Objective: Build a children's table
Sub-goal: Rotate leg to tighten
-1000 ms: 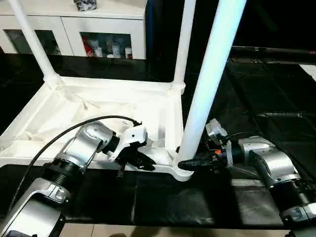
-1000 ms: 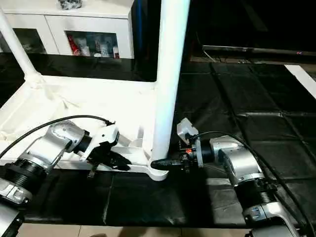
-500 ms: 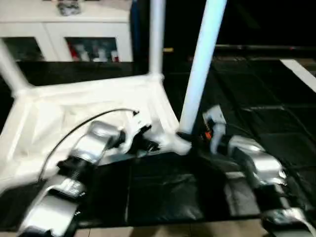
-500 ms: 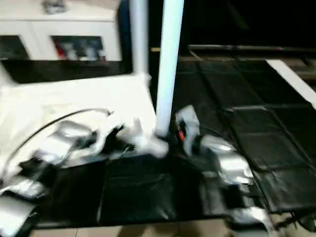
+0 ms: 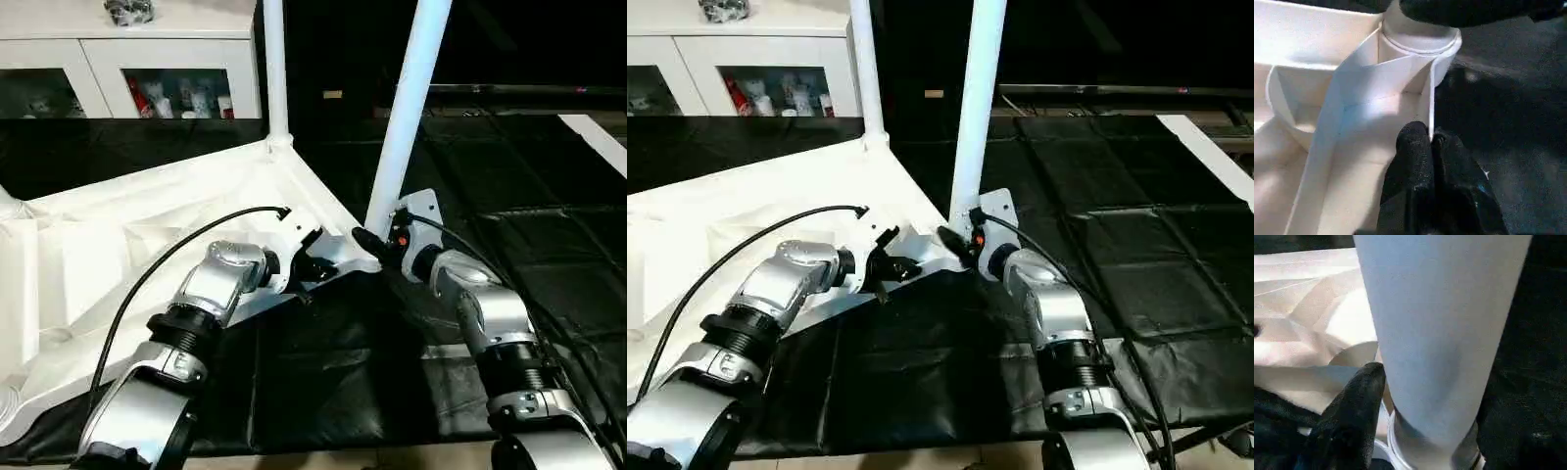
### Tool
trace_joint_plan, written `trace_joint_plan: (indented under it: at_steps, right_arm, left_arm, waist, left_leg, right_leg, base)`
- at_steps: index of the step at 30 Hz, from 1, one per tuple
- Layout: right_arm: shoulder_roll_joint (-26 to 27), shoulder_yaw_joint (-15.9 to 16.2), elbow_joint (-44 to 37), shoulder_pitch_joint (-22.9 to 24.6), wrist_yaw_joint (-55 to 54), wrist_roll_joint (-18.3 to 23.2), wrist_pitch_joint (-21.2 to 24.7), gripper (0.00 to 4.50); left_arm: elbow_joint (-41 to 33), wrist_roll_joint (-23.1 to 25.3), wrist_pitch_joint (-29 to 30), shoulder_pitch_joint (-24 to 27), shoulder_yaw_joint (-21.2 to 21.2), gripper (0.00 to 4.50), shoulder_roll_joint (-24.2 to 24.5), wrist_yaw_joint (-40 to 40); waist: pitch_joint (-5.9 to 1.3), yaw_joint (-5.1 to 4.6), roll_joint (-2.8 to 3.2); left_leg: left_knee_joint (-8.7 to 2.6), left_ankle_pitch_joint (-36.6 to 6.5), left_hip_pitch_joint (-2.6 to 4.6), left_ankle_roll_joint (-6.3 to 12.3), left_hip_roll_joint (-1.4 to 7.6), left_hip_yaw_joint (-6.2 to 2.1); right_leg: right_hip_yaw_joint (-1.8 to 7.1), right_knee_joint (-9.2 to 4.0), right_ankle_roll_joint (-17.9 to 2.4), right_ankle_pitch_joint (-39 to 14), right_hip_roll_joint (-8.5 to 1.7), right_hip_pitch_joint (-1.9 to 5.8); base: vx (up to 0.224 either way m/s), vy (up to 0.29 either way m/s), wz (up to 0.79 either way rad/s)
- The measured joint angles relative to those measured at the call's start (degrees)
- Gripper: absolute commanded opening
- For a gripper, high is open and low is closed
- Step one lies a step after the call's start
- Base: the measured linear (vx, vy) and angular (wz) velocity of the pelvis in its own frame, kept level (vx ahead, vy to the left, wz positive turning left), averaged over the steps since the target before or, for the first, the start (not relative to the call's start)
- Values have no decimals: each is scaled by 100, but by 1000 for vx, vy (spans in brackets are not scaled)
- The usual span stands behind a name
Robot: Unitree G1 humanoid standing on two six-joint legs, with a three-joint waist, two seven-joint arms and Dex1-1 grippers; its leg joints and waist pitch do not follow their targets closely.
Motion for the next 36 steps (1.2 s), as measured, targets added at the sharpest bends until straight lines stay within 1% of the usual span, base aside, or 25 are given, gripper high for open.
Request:
trace_joint_plan:
  at_steps: [1, 3, 4, 5, 8, 9, 10, 12, 14, 18, 21, 24, 27, 28, 29, 31, 32, 33, 36]
  right_arm:
    - [-38, 35, -4, 30, 99, 5, -5, 316]
    - [-308, 196, -168, 165, 636, 110, 0, 346]
    - [-322, 201, -173, 190, 733, 133, 4, 346]
    - [-400, 252, -206, 220, 914, 197, 7, 356]
    - [-831, 476, -370, 315, 1841, 455, 51, 390]
    - [-932, 528, -403, 338, 2059, 509, 57, 390]
    - [-1018, 607, -435, 367, 2429, 583, 68, 402]
    - [-1202, 715, -515, 408, 2928, 688, 159, 423]
    - [-1329, 754, -534, 410, 3187, 719, 186, 440]
    - [-1510, 912, -513, 401, 3590, 728, 159, 440]
    - [-1574, 1019, -447, 374, 3823, 732, 87, 440]
    - [-1611, 1043, -350, 366, 4060, 762, 45, 403]
    - [-1687, 1054, -357, 369, 4255, 855, 81, 391]
    - [-1713, 1057, -365, 374, 4310, 873, 127, 370]
    - [-1719, 1058, -370, 383, 4344, 879, 140, 370]
    - [-1722, 1067, -410, 417, 4387, 908, 173, 348]
    - [-1723, 1067, -410, 425, 4408, 930, 178, 348]
    - [-1733, 1067, -410, 428, 4436, 945, 179, 327]
    - [-1760, 1077, -411, 439, 4490, 969, 179, 304]
  left_arm:
    - [-9, 2, -34, 5, -33, 0, 37, -78]
    - [-85, 4, -178, 55, -156, 0, 228, -431]
    - [-94, 5, -211, 71, -165, 0, 260, -507]
    - [-128, 8, -309, 83, -245, 0, 343, -649]
    - [-304, -16, -646, 204, -422, 0, 657, -1314]
    - [-321, -38, -698, 226, -446, 0, 709, -1477]
    - [-370, -90, -793, 259, -499, 0, 804, -1738]
    - [-496, -112, -832, 259, -602, 0, 968, -2121]
    - [-534, -112, -908, 263, -672, 0, 1072, -2384]
    - [-620, -111, -1046, 264, -840, 0, 1260, -2775]
    - [-663, -111, -1139, 265, -894, 0, 1313, -2933]
    - [-743, -111, -1178, 268, -937, 0, 1357, -3033]
    - [-831, -118, -1179, 274, -971, 0, 1373, -3077]
    - [-868, -118, -1180, 294, -980, 0, 1376, -3077]
    - [-873, -118, -1181, 300, -983, 0, 1372, -3077]
    - [-872, -118, -1185, 303, -987, 0, 1370, -3077]
    - [-859, -118, -1208, 303, -985, 0, 1366, -3077]
    - [-843, -118, -1236, 303, -986, 0, 1362, -3077]
    - [-778, -117, -1269, 302, -981, 0, 1342, -3074]
  waist:
    - [0, 5, 0]
    - [0, 29, 0]
    - [0, 39, 0]
    - [1, 57, 0]
    - [13, 113, -21]
    - [17, 125, -28]
    - [21, 176, -39]
    - [27, 270, -49]
    - [32, 332, -66]
    - [34, 418, -80]
    - [34, 437, -80]
    - [34, 438, -80]
    - [34, 439, -80]
    - [34, 437, -80]
    - [34, 437, -80]
    - [34, 432, -80]
    - [33, 432, -80]
    - [33, 433, -80]
    - [33, 433, -80]
  left_leg:
    - [0, 1, -2, 0, 0, 0]
    - [1, 1, -4, 0, 2, 0]
    - [2, 2, -4, -1, 2, 0]
    - [5, 2, -6, -1, 2, 0]
    - [7, 2, -6, -1, 4, 0]
    - [7, 2, -6, -1, 5, 0]
    - [11, 5, 0, 3, 9, -1]
    - [26, 9, -12, 15, 10, 1]
    - [35, 8, -15, 21, 11, 1]
    - [47, 7, -21, 21, 10, 5]
    - [51, 8, -21, 20, 12, 8]
    - [54, 8, -23, 20, 13, 9]
    - [55, 8, -23, 21, 13, 9]
    - [55, 8, -23, 21, 13, 9]
    - [55, 8, -23, 21, 14, 9]
    - [57, 8, -23, 21, 15, 9]
    - [58, 8, -22, 21, 15, 9]
    - [59, 8, -23, 21, 15, 9]
    - [63, 8, -22, 21, 15, 9]
  right_leg:
    - [0, 1, 0, 0, 0, -2]
    - [-1, 3, 0, 0, 0, -5]
    - [-1, 5, 0, 0, 0, -6]
    - [-1, 6, -1, 1, 0, -8]
    - [-2, 7, -1, 1, -1, -7]
    - [-2, 8, -1, 0, -1, -7]
    - [-8, 7, -1, 0, -1, -9]
    - [-7, 9, -2, 1, -3, -19]
    - [-8, 11, -2, 1, -5, -18]
    - [-7, 16, -3, 2, -12, -17]
    - [-7, 23, -3, 2, -13, -15]
    - [-7, 26, -3, 2, -13, -16]
    - [-8, 27, -3, 2, -13, -16]
    - [-8, 28, -3, 2, -13, -16]
    - [-8, 29, -3, 2, -13, -16]
    - [-8, 31, -3, 2, -12, -17]
    - [-8, 32, -3, 2, -12, -17]
    - [-8, 32, -3, 2, -12, -17]
    - [-8, 32, -3, 2, -12, -15]
  base:
    - [0, 0, 0]
    - [0, 0, 0]
    - [0, 0, 0]
    - [0, 0, 0]
    - [0, 0, 0]
    - [0, 0, 0]
    - [0, 0, 0]
    - [0, 0, 0]
    - [0, 0, 0]
    - [0, 0, 0]
    - [0, 0, 0]
    - [0, 0, 0]
    - [0, 0, 0]
    - [0, 0, 0]
    - [0, 0, 0]
    - [0, 0, 0]
    - [0, 0, 0]
    - [0, 0, 0]
    - [0, 0, 0]
